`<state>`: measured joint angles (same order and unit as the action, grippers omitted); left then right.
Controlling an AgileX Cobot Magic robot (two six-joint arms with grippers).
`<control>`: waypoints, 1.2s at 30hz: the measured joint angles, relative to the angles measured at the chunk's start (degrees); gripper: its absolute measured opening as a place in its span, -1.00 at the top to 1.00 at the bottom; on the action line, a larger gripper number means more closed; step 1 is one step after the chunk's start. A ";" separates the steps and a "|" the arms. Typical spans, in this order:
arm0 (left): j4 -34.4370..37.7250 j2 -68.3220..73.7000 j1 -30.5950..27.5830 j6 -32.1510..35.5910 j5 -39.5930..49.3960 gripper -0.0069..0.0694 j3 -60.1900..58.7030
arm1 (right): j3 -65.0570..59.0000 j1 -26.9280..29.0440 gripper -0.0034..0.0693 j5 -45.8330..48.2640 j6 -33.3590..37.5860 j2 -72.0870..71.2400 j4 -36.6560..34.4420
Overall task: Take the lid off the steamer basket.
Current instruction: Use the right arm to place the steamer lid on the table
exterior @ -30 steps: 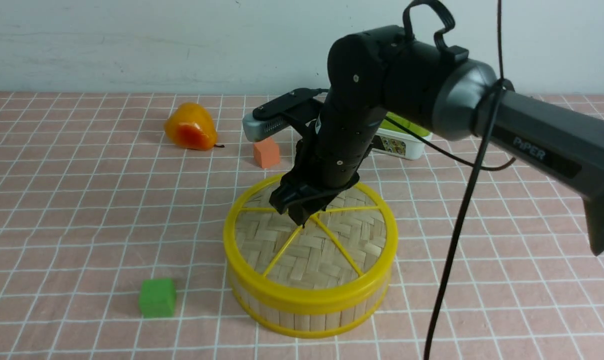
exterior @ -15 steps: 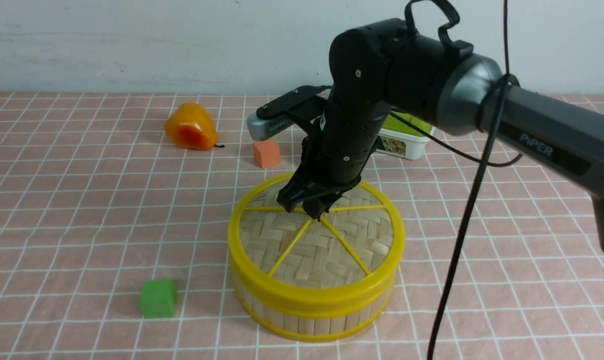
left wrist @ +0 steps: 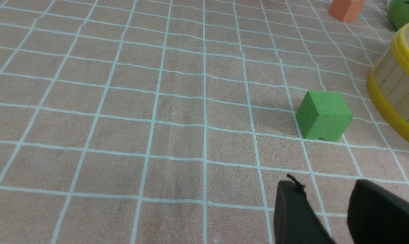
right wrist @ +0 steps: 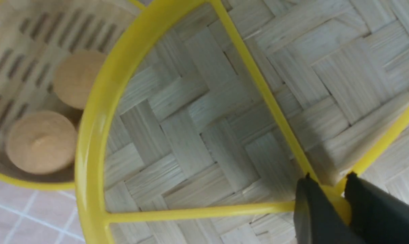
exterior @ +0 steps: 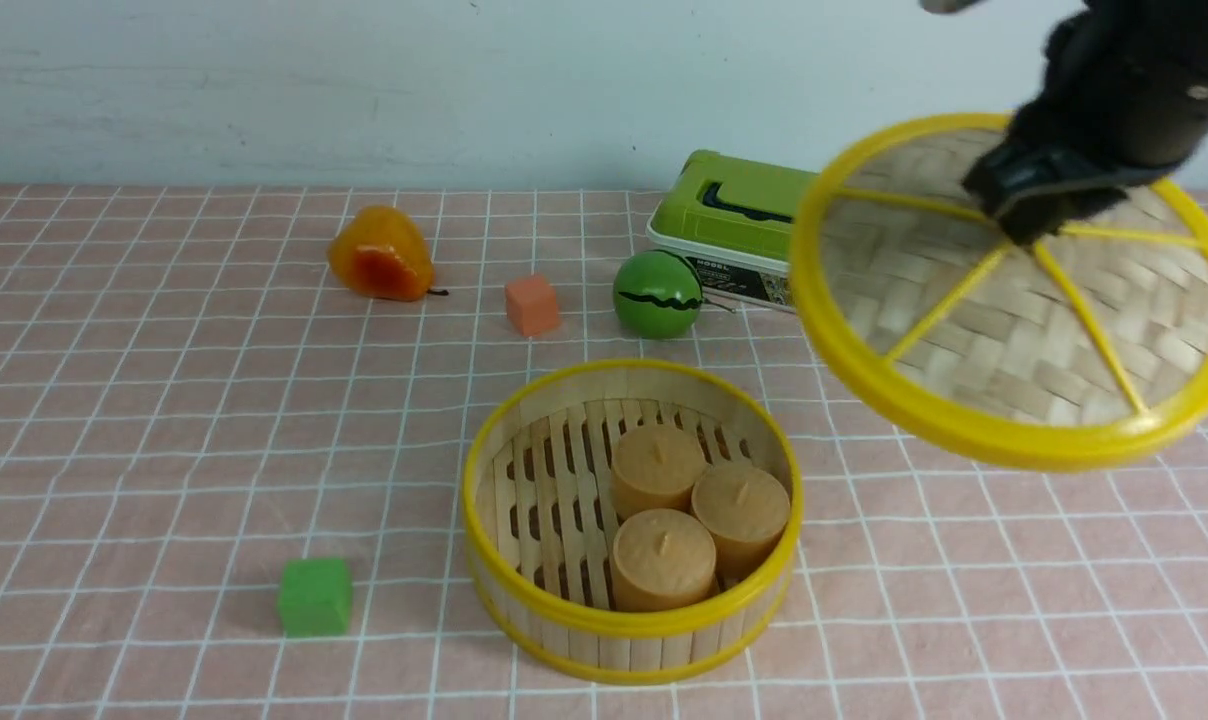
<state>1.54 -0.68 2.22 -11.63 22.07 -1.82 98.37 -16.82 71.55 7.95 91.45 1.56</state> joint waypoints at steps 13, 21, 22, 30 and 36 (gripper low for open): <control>0.00 0.00 0.00 0.00 0.00 0.19 0.00 | -28.87 9.35 0.69 -23.98 -0.04 -0.19 -7.19; 0.00 0.00 0.00 0.00 0.00 0.19 0.00 | -29.01 9.37 0.69 -31.83 -0.04 8.03 -7.19; 0.00 0.00 0.00 0.00 0.00 0.19 0.00 | -29.01 9.37 0.69 -32.08 -0.04 8.99 -7.19; 0.00 0.00 0.00 0.00 0.00 0.19 0.00 | -29.01 9.37 0.57 -33.42 -0.04 11.60 -7.31; 0.00 0.00 0.00 0.00 0.00 0.19 0.00 | -25.97 9.37 0.11 -29.38 -0.04 10.04 -8.14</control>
<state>1.54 -0.68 2.22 -11.63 22.07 -1.82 72.41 -7.45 42.17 7.91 101.48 -6.59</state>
